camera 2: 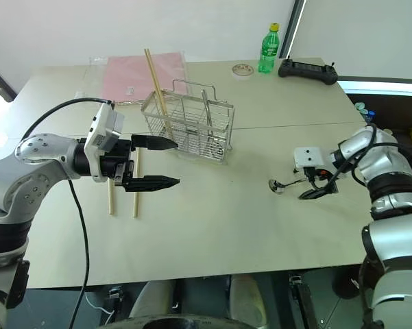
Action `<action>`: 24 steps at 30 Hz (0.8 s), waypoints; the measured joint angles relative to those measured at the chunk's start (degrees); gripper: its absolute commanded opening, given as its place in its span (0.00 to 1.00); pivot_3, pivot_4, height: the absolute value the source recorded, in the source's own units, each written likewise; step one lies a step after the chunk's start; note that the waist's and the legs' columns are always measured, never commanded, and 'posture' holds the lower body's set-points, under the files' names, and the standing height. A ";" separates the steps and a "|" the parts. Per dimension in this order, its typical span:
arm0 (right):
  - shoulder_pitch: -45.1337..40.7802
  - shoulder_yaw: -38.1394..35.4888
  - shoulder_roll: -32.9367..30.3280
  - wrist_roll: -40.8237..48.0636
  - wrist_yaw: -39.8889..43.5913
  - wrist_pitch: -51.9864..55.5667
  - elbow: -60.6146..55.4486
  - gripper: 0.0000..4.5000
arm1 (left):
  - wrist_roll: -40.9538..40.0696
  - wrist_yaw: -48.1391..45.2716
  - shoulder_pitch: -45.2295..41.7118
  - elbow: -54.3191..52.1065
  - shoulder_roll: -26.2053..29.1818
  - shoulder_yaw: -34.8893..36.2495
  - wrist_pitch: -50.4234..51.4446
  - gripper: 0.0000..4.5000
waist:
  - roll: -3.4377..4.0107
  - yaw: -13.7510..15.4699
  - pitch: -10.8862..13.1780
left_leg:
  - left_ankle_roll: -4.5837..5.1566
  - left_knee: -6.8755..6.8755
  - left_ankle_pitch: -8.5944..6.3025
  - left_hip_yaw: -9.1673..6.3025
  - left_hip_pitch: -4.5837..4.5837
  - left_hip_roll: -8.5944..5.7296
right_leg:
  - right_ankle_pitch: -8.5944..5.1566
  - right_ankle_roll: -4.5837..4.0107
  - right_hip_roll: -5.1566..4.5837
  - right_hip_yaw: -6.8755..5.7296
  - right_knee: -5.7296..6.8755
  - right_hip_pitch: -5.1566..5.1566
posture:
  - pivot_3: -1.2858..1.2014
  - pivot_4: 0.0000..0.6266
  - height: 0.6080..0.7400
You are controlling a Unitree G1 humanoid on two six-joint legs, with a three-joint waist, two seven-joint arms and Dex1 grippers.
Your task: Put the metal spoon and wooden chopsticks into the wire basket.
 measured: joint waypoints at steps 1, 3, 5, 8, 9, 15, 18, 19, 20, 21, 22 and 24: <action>-0.71 0.30 0.78 -0.41 0.20 0.24 0.46 1.00 | -0.29 0.50 0.00 -0.29 -0.01 0.01 0.33 1.00 | -0.02 -0.14 -0.01 | 0.00 -0.03 0.00 0.01 0.09 0.00 | 0.00 0.00 0.00 0.02 0.03 0.05 | 0.52 0.24 0.86; -1.63 0.44 1.58 -0.88 0.71 0.32 1.38 1.00 | -0.76 1.03 0.01 -0.60 -0.01 0.03 0.66 1.00 | -0.02 -0.21 -0.01 | 0.00 -0.04 0.00 0.01 0.10 0.01 | 0.00 0.00 0.02 0.03 0.10 0.01 | 0.52 0.24 0.86; -2.15 0.49 2.30 -1.34 1.28 0.64 1.42 1.00 | -1.01 1.71 0.02 -0.63 -0.02 0.17 0.70 1.00 | -0.03 -0.30 -0.02 | 0.00 -0.04 0.00 0.01 0.10 0.02 | 0.00 0.01 0.03 0.04 0.14 -0.01 | 0.52 0.24 0.86; -2.72 0.48 3.57 -1.72 2.15 0.78 1.32 0.94 | -1.14 2.45 0.02 -0.63 -0.02 0.53 0.70 1.00 | -0.07 -0.74 -0.04 | 0.00 -0.05 0.00 0.00 0.11 0.03 | -0.01 0.01 0.04 0.04 0.15 0.00 | 0.52 0.24 0.86; -2.76 0.47 3.87 -1.72 2.35 0.76 1.19 0.88 | -1.15 2.74 0.02 -0.63 -0.02 0.54 0.70 1.00 | -0.07 -0.89 -0.05 | 0.00 -0.05 0.00 0.00 0.10 0.03 | -0.01 0.01 0.04 0.04 0.15 0.00 | 0.52 0.24 0.86; -1.97 1.57 4.09 0.13 3.74 1.13 -0.59 0.29 | -1.37 2.98 0.01 -0.62 -0.01 1.21 0.72 1.00 | -0.06 -1.02 -0.04 | 0.00 -0.10 0.00 -0.01 0.09 0.03 | -0.04 0.05 0.04 0.04 0.14 -0.01 | 0.52 0.24 0.86; -1.33 2.07 3.68 1.15 4.18 2.11 -2.39 0.02 | -1.39 2.91 0.00 -0.61 0.00 1.47 0.72 1.00 | -0.07 -0.87 -0.05 | 0.00 -0.09 0.00 -0.02 0.09 0.02 | -0.04 0.05 0.04 0.04 0.14 0.00 | 0.52 0.24 0.86; -0.93 2.22 3.60 1.53 4.28 2.58 -2.84 0.02 | -1.39 2.89 -0.02 -0.61 -0.01 1.47 0.72 1.00 | -0.13 -0.87 -0.08 | 0.00 -0.09 0.00 -0.03 0.09 0.02 | -0.04 0.05 0.05 0.04 0.14 0.01 | 0.52 0.24 0.86; -0.35 2.45 3.32 2.10 4.28 3.11 -3.61 0.02 | -1.39 2.82 -0.04 -0.59 0.00 1.46 0.72 1.00 | -0.14 -0.86 -0.08 | 0.00 -0.09 0.00 -0.03 0.09 0.02 | -0.04 0.05 0.05 0.04 0.14 0.00 | 0.52 0.24 0.86; 0.13 2.58 3.03 2.62 4.28 3.34 -4.34 0.02 | -1.38 2.77 -0.11 -0.57 0.00 1.46 0.72 1.00 | -0.13 -0.86 -0.08 | 0.00 -0.08 0.00 -0.03 0.09 0.02 | -0.04 0.05 0.04 0.04 0.14 0.00 | 0.52 0.24 0.86; 1.05 2.58 2.47 2.86 4.27 2.88 -5.86 0.02 | -1.39 2.67 -0.34 -0.54 -0.01 1.44 0.73 1.00 | -0.13 -0.81 -0.08 | 0.00 -0.08 0.00 -0.03 0.09 0.02 | -0.04 0.05 0.05 0.04 0.14 0.00 | 0.52 0.24 0.86; 2.54 2.45 1.51 2.88 4.25 1.35 -8.37 0.02 | -1.37 2.40 -0.89 -0.45 -0.02 1.40 0.71 1.00 | -0.13 -0.64 -0.08 | 0.00 -0.09 0.00 -0.03 0.09 0.02 | -0.04 0.05 0.04 0.04 0.14 0.00 | 0.52 0.24 0.86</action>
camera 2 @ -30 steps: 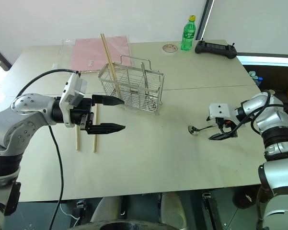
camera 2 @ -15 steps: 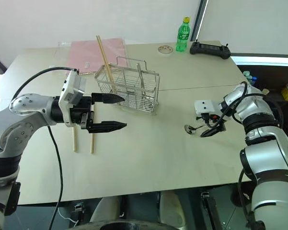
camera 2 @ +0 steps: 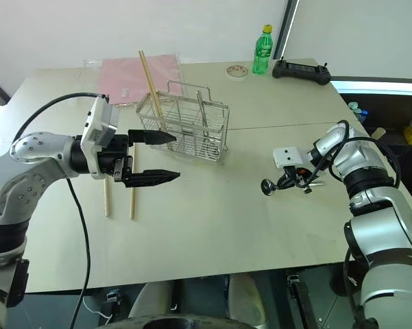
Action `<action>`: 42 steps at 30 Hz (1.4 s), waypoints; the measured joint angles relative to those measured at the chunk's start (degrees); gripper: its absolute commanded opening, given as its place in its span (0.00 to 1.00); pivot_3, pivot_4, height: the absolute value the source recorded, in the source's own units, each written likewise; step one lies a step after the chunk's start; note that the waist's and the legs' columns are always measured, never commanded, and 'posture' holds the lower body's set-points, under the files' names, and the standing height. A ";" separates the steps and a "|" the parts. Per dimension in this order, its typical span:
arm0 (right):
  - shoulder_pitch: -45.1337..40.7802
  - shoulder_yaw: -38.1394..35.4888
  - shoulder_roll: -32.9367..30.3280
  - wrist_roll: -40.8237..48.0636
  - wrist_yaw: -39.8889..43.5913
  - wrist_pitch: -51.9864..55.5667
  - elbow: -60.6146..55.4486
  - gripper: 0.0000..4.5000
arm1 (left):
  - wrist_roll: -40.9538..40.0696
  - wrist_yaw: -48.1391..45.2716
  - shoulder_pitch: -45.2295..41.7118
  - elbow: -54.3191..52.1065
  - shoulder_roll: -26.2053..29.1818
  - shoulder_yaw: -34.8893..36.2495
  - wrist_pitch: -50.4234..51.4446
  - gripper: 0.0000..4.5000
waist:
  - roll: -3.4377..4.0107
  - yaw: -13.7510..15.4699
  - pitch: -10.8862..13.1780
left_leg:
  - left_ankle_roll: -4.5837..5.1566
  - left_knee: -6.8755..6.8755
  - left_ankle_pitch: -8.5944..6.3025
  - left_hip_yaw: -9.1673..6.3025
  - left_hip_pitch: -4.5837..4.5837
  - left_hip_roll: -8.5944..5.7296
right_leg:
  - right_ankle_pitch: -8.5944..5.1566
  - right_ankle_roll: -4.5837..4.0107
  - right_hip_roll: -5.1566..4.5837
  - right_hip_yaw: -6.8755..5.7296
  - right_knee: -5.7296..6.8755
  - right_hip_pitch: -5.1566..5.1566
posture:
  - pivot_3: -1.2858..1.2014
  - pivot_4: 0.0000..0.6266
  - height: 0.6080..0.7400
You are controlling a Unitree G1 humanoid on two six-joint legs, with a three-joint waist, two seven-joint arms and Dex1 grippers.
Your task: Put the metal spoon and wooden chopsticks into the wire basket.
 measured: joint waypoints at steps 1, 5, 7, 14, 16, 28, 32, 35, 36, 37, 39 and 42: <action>0.88 -0.05 -0.55 0.20 0.00 -0.15 -1.60 0.02 | 0.01 -0.23 -0.24 0.13 0.00 -0.02 -0.01 1.00 | 0.00 0.17 0.00 | 0.00 0.00 0.00 0.00 0.00 0.00 | 0.00 0.00 0.00 0.00 0.00 0.00 | 0.52 0.24 0.86; 4.73 -1.34 -2.27 3.25 0.08 3.97 -8.22 0.02 | 0.48 -1.15 -1.04 1.90 -0.09 -0.26 -0.23 1.00 | -0.01 0.97 0.00 | 0.00 0.01 0.00 0.00 0.00 0.00 | 0.00 -0.01 0.01 0.00 0.00 -0.01 | 0.52 0.24 0.86; 6.38 -2.19 -2.06 4.15 0.17 5.40 -11.40 0.02 | 0.79 -1.67 -1.99 2.74 -0.19 -0.48 -0.47 1.00 | 0.00 1.02 0.01 | 0.00 0.03 0.00 0.01 -0.01 0.00 | 0.00 -0.01 0.01 0.00 0.01 -0.02 | 0.52 0.24 0.86; 14.07 -10.82 -1.95 15.86 -2.05 21.61 -35.36 0.02 | 2.34 -3.53 -4.70 6.05 -0.94 -1.75 -2.32 1.00 | 0.25 1.10 0.16 | 0.00 0.02 0.00 0.05 -0.11 0.00 | 0.02 0.05 0.01 0.05 0.12 -0.21 | 0.52 0.24 0.86; 15.86 -15.60 -1.77 22.79 -4.71 31.61 -45.07 0.02 | 2.97 -3.88 -5.57 7.54 -1.11 -1.71 -2.90 1.00 | 0.25 1.21 0.17 | 0.00 0.01 0.00 0.03 -0.12 0.01 | 0.02 0.04 0.01 0.04 0.13 -0.22 | 0.52 0.24 0.86; 4.63 -41.60 20.98 59.40 -48.64 71.02 -66.85 0.02 | 5.10 -3.05 -10.98 15.86 -2.94 0.02 -6.22 1.00 | 0.23 1.20 0.18 | 0.00 0.00 0.00 0.04 -0.29 0.00 | 0.02 -0.03 -0.04 0.05 0.09 -0.37 | 0.52 0.24 0.86; -0.53 -43.10 25.08 60.52 -58.53 69.30 -62.99 0.02 | 6.46 -3.47 -12.02 18.42 -2.99 0.33 -7.85 1.00 | 0.23 1.17 0.17 | 0.02 -0.01 0.00 0.05 -0.50 0.00 | 0.04 0.00 -0.03 0.04 0.12 -0.56 | 0.52 0.24 0.86; -1.08 -43.02 25.52 60.34 -61.95 67.36 -60.09 0.02 | 6.68 -3.53 -12.03 18.55 -3.28 0.33 -8.16 1.00 | 0.23 1.23 0.16 | 0.03 0.01 0.00 0.04 -0.74 -0.01 | 0.12 0.15 -0.03 0.04 0.11 -0.74 | 0.52 0.24 0.86; -1.08 -42.89 25.54 60.05 -62.59 66.82 -59.40 0.02 | 6.68 -3.52 -12.03 18.55 -3.36 0.33 -8.27 1.00 | 0.23 1.19 0.16 | 0.03 0.04 0.00 0.05 -0.87 -0.01 | 0.14 0.17 -0.03 0.05 0.12 -0.86 | 0.52 0.24 0.86; -1.08 -42.62 25.54 59.79 -63.06 66.12 -58.74 0.02 | 6.68 -3.49 -12.03 18.54 -3.48 0.33 -8.31 1.00 | 0.23 1.14 0.17 | 0.03 0.05 0.00 0.05 -0.93 -0.01 | 0.15 0.20 -0.03 0.05 0.12 -0.93 | 0.52 0.24 0.86; -1.08 -41.98 25.53 59.37 -63.78 65.02 -57.66 0.02 | 6.68 -3.44 -12.02 18.46 -3.71 0.33 -8.52 1.00 | 0.23 1.10 0.16 | 0.04 0.03 0.00 0.05 -0.93 -0.01 | 0.16 0.21 -0.03 0.04 0.13 -0.95 | 0.52 0.24 0.86; -1.22 -41.72 25.52 58.82 -64.57 63.30 -55.89 0.02 | 6.68 -3.31 -12.02 18.44 -3.86 0.34 -8.67 1.00 | 0.23 1.08 0.16 | 0.05 0.01 0.00 0.04 -0.93 -0.01 | 0.16 0.21 -0.01 0.04 0.19 -0.99 | 0.52 0.24 0.86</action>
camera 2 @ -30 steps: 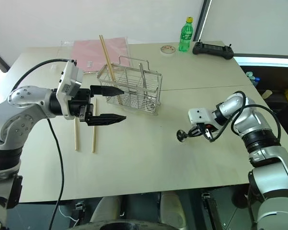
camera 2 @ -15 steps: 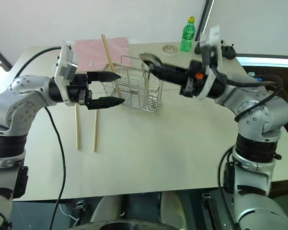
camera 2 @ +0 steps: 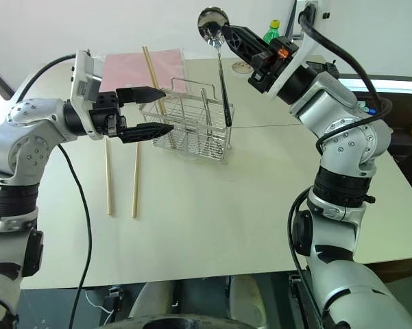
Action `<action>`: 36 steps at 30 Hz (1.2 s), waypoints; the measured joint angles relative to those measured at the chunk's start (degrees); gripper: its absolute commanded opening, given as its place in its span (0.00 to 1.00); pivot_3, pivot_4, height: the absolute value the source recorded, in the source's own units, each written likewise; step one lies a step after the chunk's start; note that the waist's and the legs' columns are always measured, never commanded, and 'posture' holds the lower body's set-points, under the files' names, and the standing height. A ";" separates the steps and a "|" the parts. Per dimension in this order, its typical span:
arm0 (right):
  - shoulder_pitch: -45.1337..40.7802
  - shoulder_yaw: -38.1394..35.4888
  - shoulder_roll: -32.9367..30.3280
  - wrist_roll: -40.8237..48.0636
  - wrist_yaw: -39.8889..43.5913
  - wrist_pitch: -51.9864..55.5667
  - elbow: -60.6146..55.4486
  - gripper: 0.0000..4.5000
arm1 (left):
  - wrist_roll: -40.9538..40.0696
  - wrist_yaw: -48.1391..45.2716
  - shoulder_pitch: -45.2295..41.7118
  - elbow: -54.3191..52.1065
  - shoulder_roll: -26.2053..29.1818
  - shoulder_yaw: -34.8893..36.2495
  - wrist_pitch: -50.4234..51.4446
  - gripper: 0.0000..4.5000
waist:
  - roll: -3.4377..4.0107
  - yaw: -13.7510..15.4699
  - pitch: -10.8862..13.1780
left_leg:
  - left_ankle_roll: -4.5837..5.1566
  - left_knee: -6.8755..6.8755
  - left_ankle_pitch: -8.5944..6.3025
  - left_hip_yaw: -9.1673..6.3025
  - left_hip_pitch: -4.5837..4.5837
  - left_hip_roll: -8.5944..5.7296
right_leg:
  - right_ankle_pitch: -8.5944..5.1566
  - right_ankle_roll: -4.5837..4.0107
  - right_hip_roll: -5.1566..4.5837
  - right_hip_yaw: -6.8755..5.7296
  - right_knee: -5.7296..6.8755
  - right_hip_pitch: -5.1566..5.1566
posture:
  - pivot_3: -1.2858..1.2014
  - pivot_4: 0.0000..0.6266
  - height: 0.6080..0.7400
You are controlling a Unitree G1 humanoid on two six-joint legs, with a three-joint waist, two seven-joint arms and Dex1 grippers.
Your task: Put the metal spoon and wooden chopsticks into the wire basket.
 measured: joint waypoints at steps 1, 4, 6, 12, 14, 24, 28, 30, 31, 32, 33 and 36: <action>-0.09 0.01 0.00 -0.23 -0.18 -0.38 0.63 0.02 | 0.00 0.05 0.00 -0.01 0.00 0.02 -0.03 1.00 | 0.00 -0.01 0.00 | 0.00 0.00 0.00 0.00 0.00 0.00 | 0.00 0.00 0.00 0.00 0.00 0.00 | 0.52 0.24 0.86; -1.71 0.30 0.08 -1.14 -1.07 -2.32 4.01 0.02 | -0.02 0.27 0.03 -0.13 0.00 0.27 -0.03 1.00 | 0.00 -0.04 0.00 | 0.00 0.04 0.00 0.00 0.01 0.00 | 0.00 -0.01 0.00 0.00 0.05 -0.01 | 0.52 0.24 0.86; -3.07 0.91 0.72 -1.98 -1.31 -3.80 5.84 0.02 | -0.03 0.40 0.04 -0.19 -0.04 0.38 -0.03 1.00 | 0.00 -0.11 0.00 | 0.00 0.05 0.00 0.00 0.02 0.00 | 0.00 -0.01 0.00 0.01 0.09 -0.02 | 0.52 0.24 0.86; -6.24 4.67 3.83 -5.71 -0.75 -9.42 11.85 0.02 | -0.11 1.50 0.06 -0.78 -0.19 0.53 -0.02 1.00 | 0.00 -0.21 0.00 | 0.00 0.02 0.00 -0.02 0.04 0.00 | 0.00 0.00 0.01 0.00 0.35 -0.11 | 0.52 0.24 0.86; -6.27 6.07 4.39 -7.29 -0.06 -11.38 14.07 0.02 | -0.15 1.61 0.18 -1.27 -0.20 0.67 -0.02 1.00 | 0.00 -0.15 0.00 | 0.00 0.02 0.00 -0.02 0.04 0.00 | 0.00 0.01 0.02 0.00 0.36 -0.11 | 0.52 0.24 0.86; 0.59 8.79 5.11 -13.30 3.17 -18.67 18.21 0.02 | -0.02 2.75 0.85 -1.92 1.07 2.69 0.04 1.00 | -0.02 -0.05 -0.01 | 0.00 0.00 0.00 -0.02 0.01 0.00 | 0.00 0.01 0.01 0.00 0.37 -0.10 | 0.52 0.24 0.86; 4.53 8.74 5.56 -13.38 2.73 -18.26 16.98 0.22 | 0.05 2.79 0.86 -1.87 1.76 2.76 0.02 1.00 | -0.01 -0.13 -0.01 | 0.00 0.01 0.00 -0.03 0.02 0.00 | 0.00 0.01 0.01 0.00 0.37 -0.14 | 0.52 0.24 0.86; 5.37 8.52 5.57 -13.17 2.29 -17.79 14.80 0.46 | 0.10 2.77 0.83 -1.47 1.86 2.77 -0.07 1.00 | -0.01 -0.21 -0.01 | 0.00 0.01 0.00 -0.03 0.06 0.01 | 0.00 0.01 0.02 0.00 0.40 -0.14 | 0.52 0.24 0.86; 5.59 8.43 5.57 -12.94 2.06 -17.65 14.07 0.56 | 0.14 2.77 0.82 -1.26 1.87 2.77 -0.11 1.00 | -0.01 -0.22 -0.01 | 0.00 0.01 0.00 -0.04 0.07 0.01 | 0.00 0.00 0.03 0.00 0.40 -0.14 | 0.52 0.24 0.86; 5.90 8.32 5.57 -12.73 1.64 -17.42 12.93 0.68 | 0.29 2.76 0.82 -0.93 1.87 2.77 -0.20 1.00 | -0.01 -0.22 -0.01 | 0.00 0.01 0.00 -0.04 0.07 0.01 | 0.00 0.00 0.03 0.00 0.41 -0.14 | 0.52 0.24 0.86; 6.07 8.26 5.55 -12.74 1.32 -17.24 12.36 0.78 | 0.39 2.74 0.82 -0.84 1.86 2.76 -0.27 1.00 | -0.02 -0.20 -0.01 | 0.00 0.02 0.00 -0.04 0.07 0.01 | 0.00 0.00 0.04 0.00 0.41 -0.13 | 0.52 0.24 0.86; 7.20 8.20 5.42 -12.83 -0.07 -16.82 10.97 0.99 | 0.78 2.68 0.72 -0.33 1.82 2.76 -0.46 1.00 | -0.02 -0.18 -0.01 | 0.00 0.03 0.00 -0.04 0.07 0.01 | -0.01 0.00 0.03 0.00 0.39 -0.12 | 0.52 0.24 0.86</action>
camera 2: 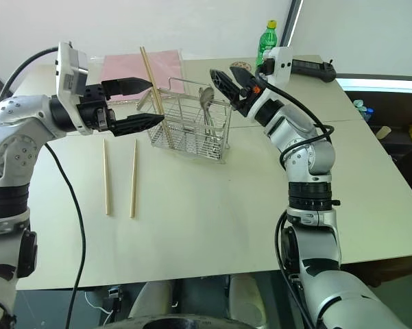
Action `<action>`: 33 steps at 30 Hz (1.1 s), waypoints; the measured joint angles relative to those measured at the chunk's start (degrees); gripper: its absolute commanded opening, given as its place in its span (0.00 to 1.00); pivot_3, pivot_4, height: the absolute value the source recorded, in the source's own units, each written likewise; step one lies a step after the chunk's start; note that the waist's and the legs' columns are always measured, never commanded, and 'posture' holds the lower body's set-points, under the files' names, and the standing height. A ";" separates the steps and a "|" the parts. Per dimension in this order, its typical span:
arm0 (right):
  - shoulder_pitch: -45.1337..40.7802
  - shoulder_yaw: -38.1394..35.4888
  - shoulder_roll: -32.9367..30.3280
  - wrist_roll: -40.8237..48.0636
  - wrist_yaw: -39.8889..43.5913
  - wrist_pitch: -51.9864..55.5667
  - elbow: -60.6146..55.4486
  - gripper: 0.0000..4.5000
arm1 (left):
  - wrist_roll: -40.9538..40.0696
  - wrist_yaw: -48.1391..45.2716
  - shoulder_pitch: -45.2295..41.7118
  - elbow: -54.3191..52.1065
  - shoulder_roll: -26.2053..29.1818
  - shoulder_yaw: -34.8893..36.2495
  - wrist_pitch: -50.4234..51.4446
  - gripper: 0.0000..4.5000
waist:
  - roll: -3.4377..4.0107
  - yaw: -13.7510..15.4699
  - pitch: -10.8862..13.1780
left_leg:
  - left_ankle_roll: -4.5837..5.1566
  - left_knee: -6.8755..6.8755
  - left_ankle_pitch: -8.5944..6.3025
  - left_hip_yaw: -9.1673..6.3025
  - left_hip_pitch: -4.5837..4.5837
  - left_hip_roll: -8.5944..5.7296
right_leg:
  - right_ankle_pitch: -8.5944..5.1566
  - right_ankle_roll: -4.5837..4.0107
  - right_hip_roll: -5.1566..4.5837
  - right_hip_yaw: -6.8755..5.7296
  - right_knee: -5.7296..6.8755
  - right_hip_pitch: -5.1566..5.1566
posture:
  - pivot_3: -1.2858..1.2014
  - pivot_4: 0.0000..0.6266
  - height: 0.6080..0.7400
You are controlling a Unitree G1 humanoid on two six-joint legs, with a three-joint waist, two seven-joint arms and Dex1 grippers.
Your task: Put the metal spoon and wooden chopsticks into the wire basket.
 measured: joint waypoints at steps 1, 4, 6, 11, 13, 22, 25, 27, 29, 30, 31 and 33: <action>0.15 -0.04 -0.10 0.01 -0.41 0.34 -0.01 0.99 | 0.22 -0.03 -0.08 0.24 -0.04 0.00 -0.10 1.00 | 0.00 0.01 0.00 | 0.00 0.00 0.00 0.00 0.00 0.00 | 0.00 0.00 0.00 0.00 0.00 0.00 | 0.52 0.24 0.86; 0.19 -0.14 -2.09 0.08 -0.98 1.52 -0.75 0.99 | 0.54 -0.08 -0.27 0.66 -0.19 -0.02 -0.72 1.00 | 0.01 0.24 0.00 | 0.00 0.00 0.00 0.00 -0.04 0.00 | 0.00 0.00 0.00 0.00 -0.03 0.00 | 0.52 0.24 0.86; 0.06 -0.74 -5.70 0.60 -0.69 3.30 -3.03 0.99 | 0.87 0.07 -0.41 1.16 -0.13 -0.01 -1.03 1.00 | 0.01 0.35 0.01 | 0.00 0.00 0.00 0.00 -0.06 -0.01 | -0.01 -0.01 -0.01 0.00 -0.06 0.00 | 0.52 0.24 0.86; 0.08 -3.67 -21.84 7.03 6.17 12.63 -14.57 0.99 | -0.28 4.22 -0.89 2.54 1.36 4.52 2.51 1.00 | 0.01 0.24 0.02 | 0.15 -0.04 -0.09 0.00 -0.11 -0.01 | -0.03 0.06 -0.03 -0.01 -0.11 -0.03 | 0.52 0.24 0.86; 1.99 -6.45 -29.88 12.68 11.33 17.45 -21.48 0.99 | -0.92 7.93 -1.21 3.61 2.97 8.36 5.46 1.00 | -0.05 0.22 -0.01 | 0.34 -0.07 -0.20 -0.04 -0.03 0.02 | -0.08 0.10 0.01 -0.04 -0.15 0.02 | 0.52 0.24 0.86; 21.73 -14.16 -36.32 25.43 12.82 25.07 -37.03 0.99 | 8.58 29.85 3.15 8.15 7.03 8.62 24.56 1.00 | -0.36 0.23 -0.04 | 0.28 0.07 -0.18 0.05 0.23 0.04 | -0.24 -0.16 -0.04 0.02 -0.17 0.22 | 0.52 0.24 0.86; 25.57 -14.32 -34.73 27.63 9.44 25.14 -40.03 0.99 | 11.08 35.02 3.13 9.28 5.54 8.05 30.29 1.00 | -0.51 0.63 -0.02 | 0.20 0.13 -0.14 0.03 0.11 0.02 | -0.22 -0.20 -0.11 0.02 -0.19 0.21 | 0.52 0.24 0.86; 28.89 -14.97 -34.63 28.38 8.33 24.75 -42.41 0.99 | 12.13 37.48 2.23 10.04 3.39 7.61 33.00 1.00 | -0.54 1.22 -0.04 | 0.19 0.10 -0.14 0.02 0.03 -0.01 | -0.21 -0.20 -0.14 0.02 -0.33 0.21 | 0.52 0.24 0.86; 32.77 -15.03 -33.91 30.29 7.11 24.59 -45.45 0.99 | 13.89 39.88 1.78 12.66 1.62 5.85 35.44 1.00 | -0.54 1.57 -0.06 | 0.19 0.03 -0.14 0.03 -0.03 -0.03 | -0.21 -0.19 -0.12 0.02 -0.44 0.20 | 0.52 0.24 0.86; 33.93 -15.06 -33.46 31.70 6.02 24.42 -46.74 0.99 | 14.68 40.48 1.65 14.80 0.61 5.07 36.33 1.00 | -0.54 1.58 -0.06 | 0.20 -0.01 -0.14 0.03 -0.09 -0.03 | -0.20 -0.18 -0.11 0.01 -0.49 0.16 | 0.52 0.24 0.86; 34.21 -15.11 -33.33 32.53 5.27 24.24 -47.27 0.99 | 15.13 40.72 1.53 16.17 0.03 4.44 36.60 1.00 | -0.55 1.59 -0.06 | 0.20 0.00 -0.14 0.03 -0.10 -0.03 | -0.20 -0.18 -0.11 0.01 -0.51 0.16 | 0.52 0.24 0.86; 34.66 -15.23 -33.08 34.31 2.78 23.39 -48.24 0.99 | 16.23 41.30 -0.10 19.96 -1.75 3.40 36.61 1.00 | -0.60 1.62 -0.04 | 0.20 0.01 -0.14 0.02 -0.13 -0.03 | -0.19 -0.18 -0.11 -0.01 -0.57 0.16 | 0.52 0.24 0.86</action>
